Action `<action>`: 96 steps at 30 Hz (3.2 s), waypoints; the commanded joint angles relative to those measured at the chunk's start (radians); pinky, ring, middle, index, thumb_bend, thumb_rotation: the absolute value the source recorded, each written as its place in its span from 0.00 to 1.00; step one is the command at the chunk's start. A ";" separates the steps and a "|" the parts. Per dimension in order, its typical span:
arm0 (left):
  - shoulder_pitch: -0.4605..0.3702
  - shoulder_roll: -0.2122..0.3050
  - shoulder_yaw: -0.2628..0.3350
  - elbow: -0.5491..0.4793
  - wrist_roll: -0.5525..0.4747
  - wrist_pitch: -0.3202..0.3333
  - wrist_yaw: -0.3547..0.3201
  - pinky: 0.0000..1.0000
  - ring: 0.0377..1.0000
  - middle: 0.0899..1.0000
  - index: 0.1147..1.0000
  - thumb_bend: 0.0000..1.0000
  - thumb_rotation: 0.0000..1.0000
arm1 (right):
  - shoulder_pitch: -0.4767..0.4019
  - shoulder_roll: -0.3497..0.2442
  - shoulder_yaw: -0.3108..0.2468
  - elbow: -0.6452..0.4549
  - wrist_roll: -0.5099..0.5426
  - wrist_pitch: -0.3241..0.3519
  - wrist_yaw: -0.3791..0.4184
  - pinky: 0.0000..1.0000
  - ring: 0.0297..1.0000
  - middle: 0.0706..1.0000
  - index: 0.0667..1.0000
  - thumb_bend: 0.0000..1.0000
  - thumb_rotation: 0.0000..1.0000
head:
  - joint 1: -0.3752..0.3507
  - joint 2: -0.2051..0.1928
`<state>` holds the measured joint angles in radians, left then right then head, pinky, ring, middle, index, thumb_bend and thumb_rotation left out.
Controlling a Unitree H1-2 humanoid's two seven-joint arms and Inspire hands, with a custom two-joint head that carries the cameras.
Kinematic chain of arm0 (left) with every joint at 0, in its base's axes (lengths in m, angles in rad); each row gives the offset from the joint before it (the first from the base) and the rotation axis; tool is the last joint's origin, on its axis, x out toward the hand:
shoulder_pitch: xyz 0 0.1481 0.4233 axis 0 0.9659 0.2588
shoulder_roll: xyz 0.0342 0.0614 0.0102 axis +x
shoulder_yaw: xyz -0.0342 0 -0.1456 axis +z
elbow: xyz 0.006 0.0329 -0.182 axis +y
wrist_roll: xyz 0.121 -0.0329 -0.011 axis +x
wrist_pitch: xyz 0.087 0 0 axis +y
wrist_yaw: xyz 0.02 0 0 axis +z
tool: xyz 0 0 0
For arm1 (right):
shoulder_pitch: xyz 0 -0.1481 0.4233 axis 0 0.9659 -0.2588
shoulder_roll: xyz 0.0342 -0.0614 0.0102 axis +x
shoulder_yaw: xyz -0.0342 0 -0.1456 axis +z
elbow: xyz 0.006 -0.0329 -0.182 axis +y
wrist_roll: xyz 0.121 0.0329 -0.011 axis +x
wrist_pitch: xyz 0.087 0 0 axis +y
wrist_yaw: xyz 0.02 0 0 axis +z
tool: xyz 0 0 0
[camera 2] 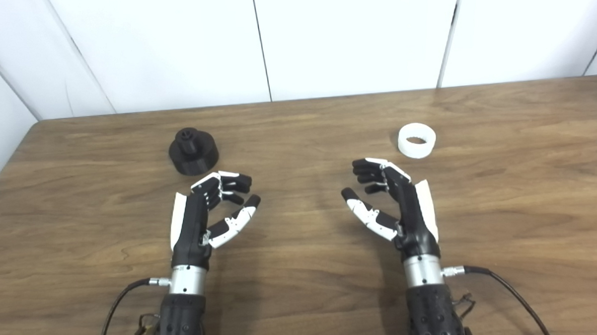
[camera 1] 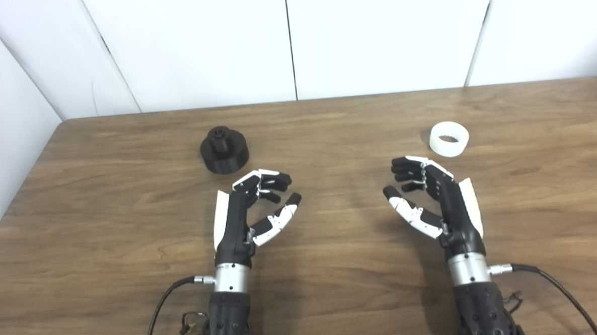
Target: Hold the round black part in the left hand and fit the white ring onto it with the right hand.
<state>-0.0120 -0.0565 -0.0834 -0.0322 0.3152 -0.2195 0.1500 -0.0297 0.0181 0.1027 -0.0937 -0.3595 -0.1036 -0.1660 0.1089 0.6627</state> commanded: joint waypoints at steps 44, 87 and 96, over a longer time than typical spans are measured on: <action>-0.063 -0.016 -0.029 0.102 0.065 -0.089 0.084 0.50 0.58 0.60 0.43 0.49 0.06 | -0.040 -0.059 -0.032 0.146 0.096 -0.202 -0.027 0.54 0.62 0.65 0.66 0.52 0.30 | 0.220 -0.099; -0.201 0.202 0.065 -0.064 0.333 0.343 0.097 0.71 0.83 0.85 0.79 0.70 0.32 | -0.039 -0.086 -0.040 0.150 0.104 -0.218 -0.020 0.56 0.62 0.64 0.66 0.53 0.33 | 0.211 -0.098; -0.277 0.270 0.059 -0.025 0.397 0.462 0.052 0.82 0.97 0.96 0.87 0.81 0.43 | -0.042 -0.086 -0.041 0.159 0.103 -0.226 -0.025 0.55 0.62 0.64 0.65 0.53 0.32 | 0.212 -0.100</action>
<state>-0.2381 0.1896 -0.0251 -0.0466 0.6914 0.2338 0.2002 -0.0858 -0.0153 0.0924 0.0012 -0.2249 -0.2920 -0.1905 0.3206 0.5614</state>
